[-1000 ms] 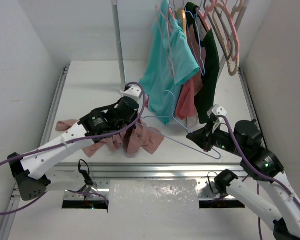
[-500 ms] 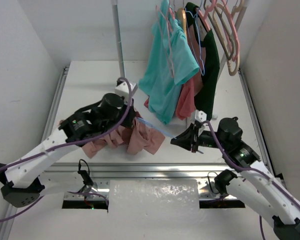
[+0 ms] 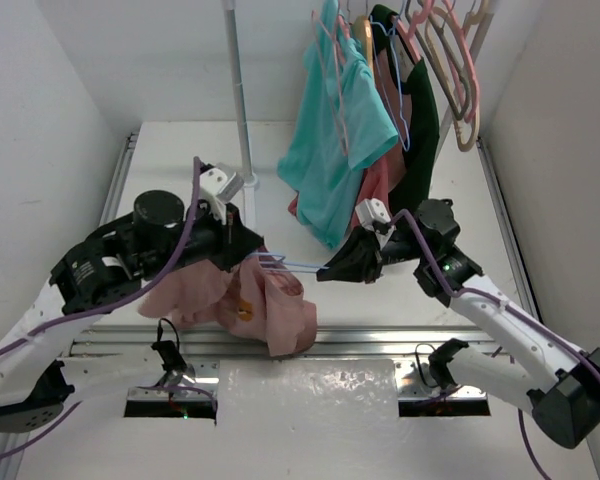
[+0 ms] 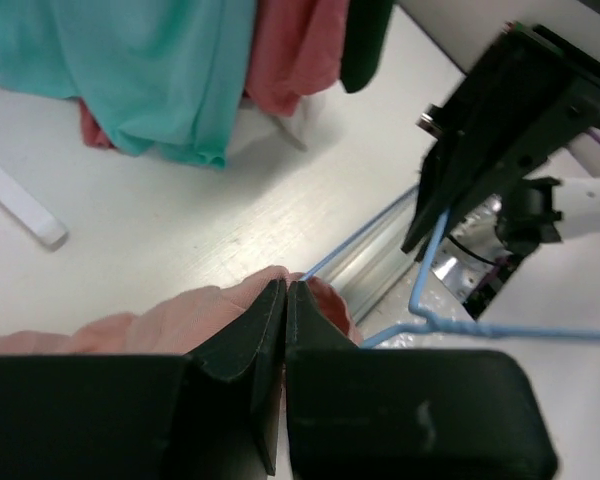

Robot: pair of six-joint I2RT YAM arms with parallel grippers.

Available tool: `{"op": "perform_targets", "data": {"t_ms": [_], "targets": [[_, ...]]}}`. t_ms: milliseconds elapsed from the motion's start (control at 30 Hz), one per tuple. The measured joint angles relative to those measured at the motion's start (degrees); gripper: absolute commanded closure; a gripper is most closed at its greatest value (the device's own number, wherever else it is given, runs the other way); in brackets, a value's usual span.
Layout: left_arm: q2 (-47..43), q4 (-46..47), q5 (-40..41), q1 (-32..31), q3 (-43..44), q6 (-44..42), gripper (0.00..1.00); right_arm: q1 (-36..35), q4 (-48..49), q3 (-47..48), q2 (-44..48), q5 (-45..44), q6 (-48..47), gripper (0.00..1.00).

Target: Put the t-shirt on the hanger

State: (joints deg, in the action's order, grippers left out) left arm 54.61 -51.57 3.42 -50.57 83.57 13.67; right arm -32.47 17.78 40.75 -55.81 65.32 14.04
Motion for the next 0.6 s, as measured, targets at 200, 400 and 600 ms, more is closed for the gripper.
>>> {"op": "perform_targets", "data": {"t_ms": [200,400,600], "targets": [[1.2,-1.7,-8.7,0.0,3.0,-2.1,1.0,0.0,6.4,6.8,-7.8,9.2,5.5,1.0],[11.2,-3.1,-8.9,0.0,13.7,-4.3,1.0,0.1,20.6,5.8,-11.7,11.6,16.6,1.0],[19.3,-2.7,-5.0,0.0,16.5,-4.2,1.0,0.2,38.5,-7.6,-8.8,6.6,27.5,1.0]]}}
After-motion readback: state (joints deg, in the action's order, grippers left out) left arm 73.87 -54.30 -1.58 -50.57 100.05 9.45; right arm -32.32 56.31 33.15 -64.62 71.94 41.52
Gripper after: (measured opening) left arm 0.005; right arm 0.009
